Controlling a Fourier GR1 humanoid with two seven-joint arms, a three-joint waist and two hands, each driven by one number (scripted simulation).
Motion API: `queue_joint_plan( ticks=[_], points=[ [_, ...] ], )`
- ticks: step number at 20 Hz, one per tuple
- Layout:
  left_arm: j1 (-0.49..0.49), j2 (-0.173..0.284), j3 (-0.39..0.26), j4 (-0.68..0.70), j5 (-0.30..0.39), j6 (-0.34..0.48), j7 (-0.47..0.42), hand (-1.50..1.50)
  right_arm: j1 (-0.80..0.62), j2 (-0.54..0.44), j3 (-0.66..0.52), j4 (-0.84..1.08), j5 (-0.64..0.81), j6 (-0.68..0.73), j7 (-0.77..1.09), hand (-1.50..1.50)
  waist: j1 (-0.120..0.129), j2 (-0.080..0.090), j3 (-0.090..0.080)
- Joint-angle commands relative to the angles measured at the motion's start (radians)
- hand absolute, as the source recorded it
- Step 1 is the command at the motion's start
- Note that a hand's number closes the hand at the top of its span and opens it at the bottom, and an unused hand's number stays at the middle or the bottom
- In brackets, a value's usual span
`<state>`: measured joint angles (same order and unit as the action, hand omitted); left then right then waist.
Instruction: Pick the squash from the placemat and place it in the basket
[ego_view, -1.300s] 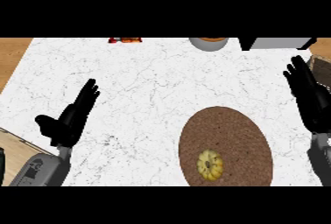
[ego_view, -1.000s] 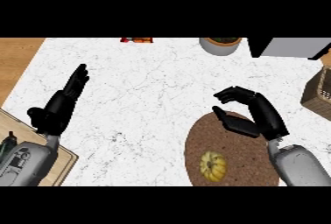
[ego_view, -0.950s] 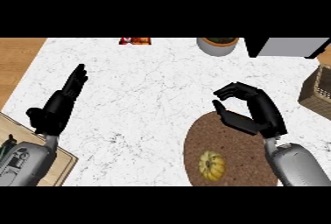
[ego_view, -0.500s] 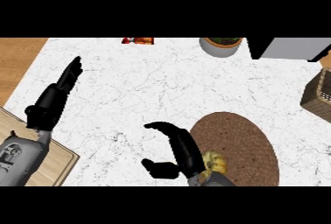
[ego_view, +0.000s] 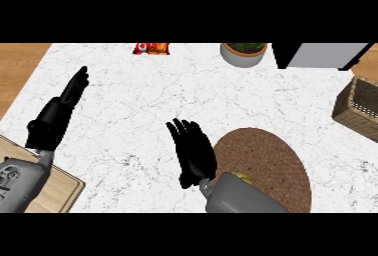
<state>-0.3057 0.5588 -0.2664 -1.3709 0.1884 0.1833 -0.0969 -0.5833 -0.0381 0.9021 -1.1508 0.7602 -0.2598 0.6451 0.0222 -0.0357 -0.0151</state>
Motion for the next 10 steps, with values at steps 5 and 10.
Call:
queue_joint_plan(
  ticks=[5,10],
  points=[
    [-0.012,-0.003,-0.003,-0.016,-0.008,0.002,0.009,0.00,-0.200,0.037,0.061,0.030,-0.082,0.589,0.376,-1.50,0.023,0.013,0.006],
    [0.010,-0.003,0.010,-0.010,-0.008,0.003,-0.015,0.00,-0.291,0.038,-0.006,-0.030,-0.280,0.873,0.556,-1.50,0.005,0.019,0.009]
  ],
)
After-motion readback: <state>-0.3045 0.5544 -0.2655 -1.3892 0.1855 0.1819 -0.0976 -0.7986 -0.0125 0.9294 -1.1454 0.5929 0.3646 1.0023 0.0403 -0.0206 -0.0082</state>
